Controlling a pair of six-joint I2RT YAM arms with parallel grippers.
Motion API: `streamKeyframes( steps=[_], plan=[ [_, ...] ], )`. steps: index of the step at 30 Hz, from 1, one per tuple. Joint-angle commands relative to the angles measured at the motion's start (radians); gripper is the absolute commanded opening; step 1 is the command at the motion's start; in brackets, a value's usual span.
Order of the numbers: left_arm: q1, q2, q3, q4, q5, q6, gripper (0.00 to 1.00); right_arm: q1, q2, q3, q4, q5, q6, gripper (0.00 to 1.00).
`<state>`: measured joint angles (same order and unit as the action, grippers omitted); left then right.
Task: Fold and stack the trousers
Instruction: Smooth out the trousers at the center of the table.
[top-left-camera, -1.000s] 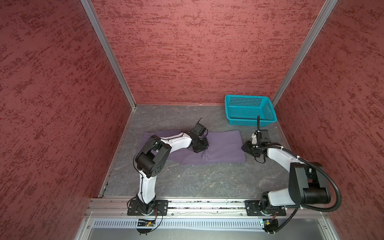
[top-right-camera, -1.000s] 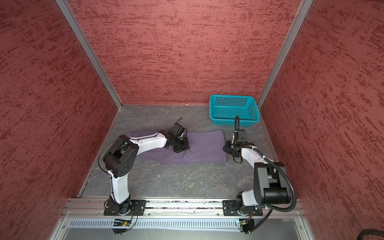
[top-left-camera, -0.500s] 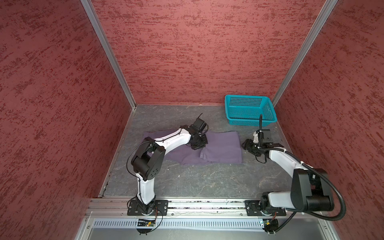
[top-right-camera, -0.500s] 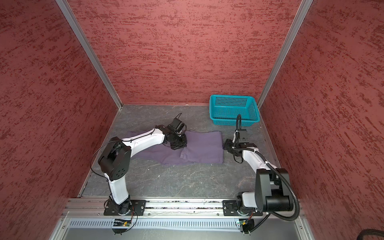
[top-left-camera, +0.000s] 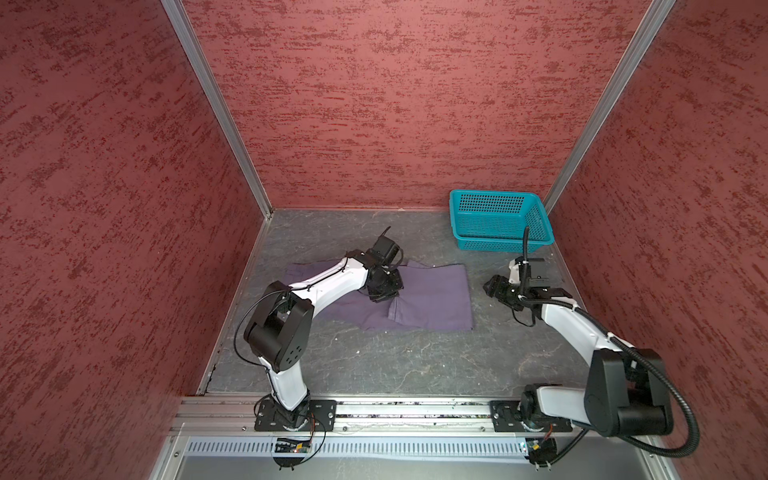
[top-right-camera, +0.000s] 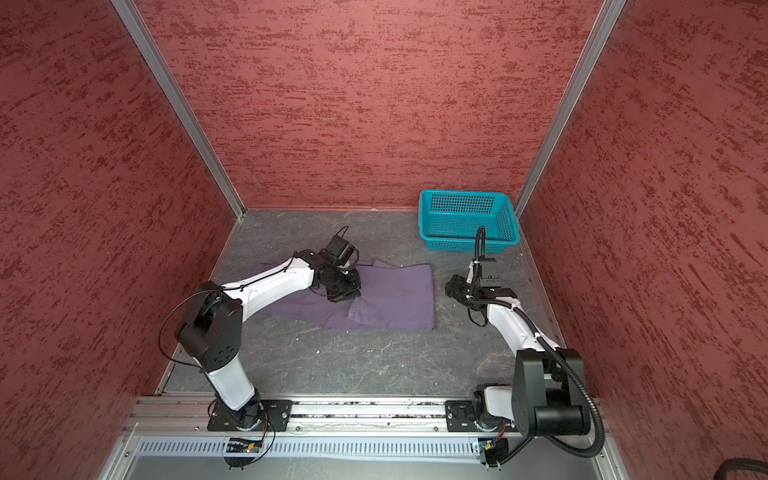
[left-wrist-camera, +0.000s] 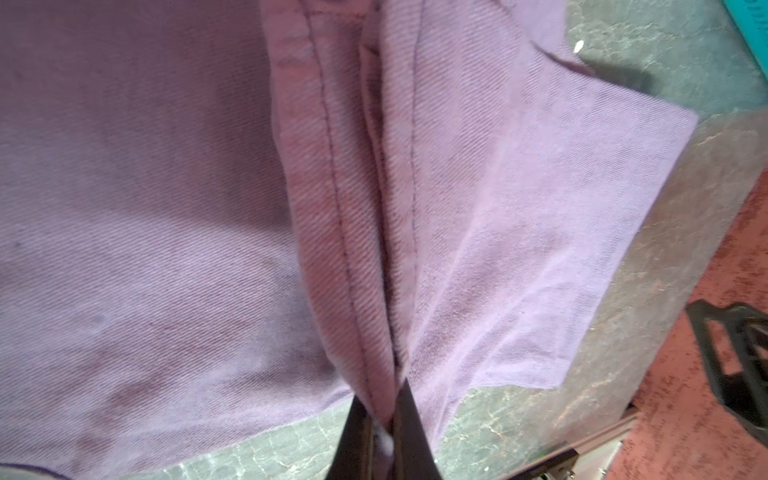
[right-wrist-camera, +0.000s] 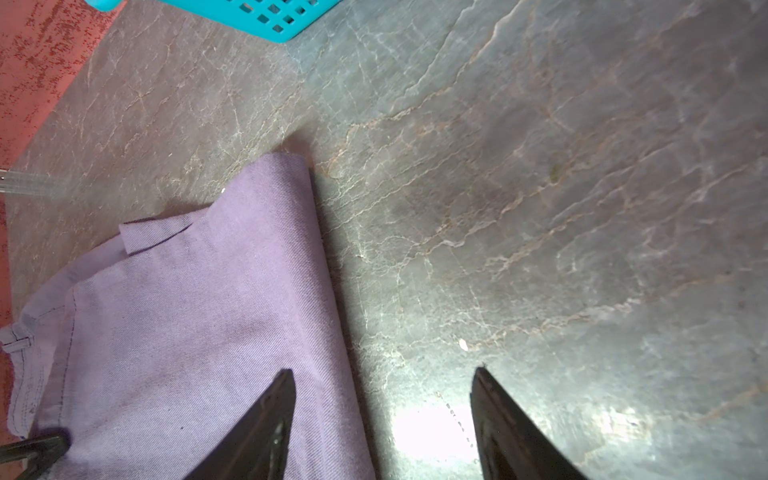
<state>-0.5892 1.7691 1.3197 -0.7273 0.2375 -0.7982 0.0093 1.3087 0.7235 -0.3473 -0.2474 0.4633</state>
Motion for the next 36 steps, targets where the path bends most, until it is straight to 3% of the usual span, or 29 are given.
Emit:
streamKeyframes(
  steps=[1,7,10,15,21,30,36],
  plan=[
    [-0.015,0.016,0.159,-0.002,0.014,0.016,0.00,-0.005,-0.007,-0.018,0.031,-0.007,0.013,0.68],
    [-0.123,0.161,0.572,-0.139,-0.006,0.060,0.00,-0.007,-0.077,-0.033,0.021,0.059,0.015,0.68],
    [-0.168,0.223,0.711,-0.183,-0.005,0.061,0.00,-0.012,-0.122,-0.040,0.010,0.108,0.012,0.68],
    [-0.218,0.274,0.850,-0.207,0.021,0.037,0.00,-0.048,-0.205,-0.059,0.002,0.173,0.025,0.69],
    [-0.260,0.318,1.014,-0.233,0.017,0.014,0.00,-0.094,-0.259,-0.101,0.022,0.166,0.055,0.71],
    [-0.282,0.321,1.120,-0.234,0.006,-0.024,0.00,-0.114,-0.253,-0.141,0.045,0.115,0.064,0.70],
    [-0.253,0.234,1.023,-0.236,-0.054,-0.011,0.00,-0.114,-0.239,-0.141,0.049,0.086,0.051,0.71]
  ],
)
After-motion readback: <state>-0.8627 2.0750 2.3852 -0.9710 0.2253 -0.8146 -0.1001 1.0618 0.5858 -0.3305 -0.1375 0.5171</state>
